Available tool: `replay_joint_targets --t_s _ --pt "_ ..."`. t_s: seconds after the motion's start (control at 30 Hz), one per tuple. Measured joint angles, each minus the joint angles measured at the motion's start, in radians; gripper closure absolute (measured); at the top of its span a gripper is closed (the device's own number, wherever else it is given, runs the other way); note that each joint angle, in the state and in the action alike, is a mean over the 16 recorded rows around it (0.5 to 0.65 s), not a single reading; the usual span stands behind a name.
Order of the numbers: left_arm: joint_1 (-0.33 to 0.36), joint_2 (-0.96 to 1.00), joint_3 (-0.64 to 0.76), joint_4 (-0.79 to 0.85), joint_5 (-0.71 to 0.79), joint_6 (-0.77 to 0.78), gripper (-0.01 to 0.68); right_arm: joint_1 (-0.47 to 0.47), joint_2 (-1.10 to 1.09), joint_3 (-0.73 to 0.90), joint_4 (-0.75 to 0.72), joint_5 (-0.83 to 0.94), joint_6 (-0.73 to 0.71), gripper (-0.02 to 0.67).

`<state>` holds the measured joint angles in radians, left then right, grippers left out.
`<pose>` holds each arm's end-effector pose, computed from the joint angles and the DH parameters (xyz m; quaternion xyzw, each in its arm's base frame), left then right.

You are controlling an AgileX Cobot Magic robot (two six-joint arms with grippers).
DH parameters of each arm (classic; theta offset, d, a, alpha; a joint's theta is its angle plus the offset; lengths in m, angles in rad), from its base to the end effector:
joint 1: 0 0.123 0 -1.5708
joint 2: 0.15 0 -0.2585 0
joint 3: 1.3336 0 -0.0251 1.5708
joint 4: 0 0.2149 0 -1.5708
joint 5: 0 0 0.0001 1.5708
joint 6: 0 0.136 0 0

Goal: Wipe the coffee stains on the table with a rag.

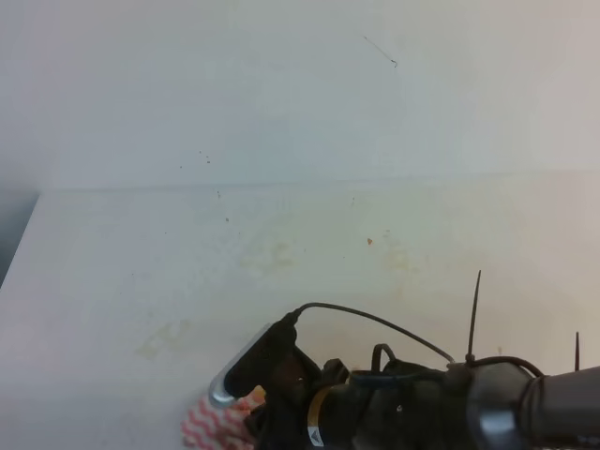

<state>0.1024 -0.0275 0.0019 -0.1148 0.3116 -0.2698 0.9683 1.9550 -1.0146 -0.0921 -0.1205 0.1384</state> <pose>0.0874 0.0042 0.1770 -0.1735 0.7534 -0.1009 0.6262 0.2214 0.3245 0.1090 -0.4081 0.8173 0.2021 0.3529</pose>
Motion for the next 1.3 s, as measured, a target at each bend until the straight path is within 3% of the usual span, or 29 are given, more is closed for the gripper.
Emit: replay_joint_targets --t_s 0.37,0.83,1.03,1.3 --pt "0.000 0.000 -0.002 0.000 0.000 0.000 0.674 -0.087 0.045 0.037 0.036 -0.052 -0.011 0.629" --pt "0.000 0.000 -0.002 0.000 0.000 0.000 0.676 -0.309 -0.022 0.351 0.059 -0.449 -0.010 0.629" --pt "0.000 0.000 -0.002 0.000 0.000 0.000 0.676 -0.341 -0.072 0.421 -0.063 -0.544 0.065 0.629" --pt "0.000 0.000 0.008 0.000 -0.002 0.000 0.675 -0.320 -0.105 0.362 -0.368 -0.572 0.279 0.629"
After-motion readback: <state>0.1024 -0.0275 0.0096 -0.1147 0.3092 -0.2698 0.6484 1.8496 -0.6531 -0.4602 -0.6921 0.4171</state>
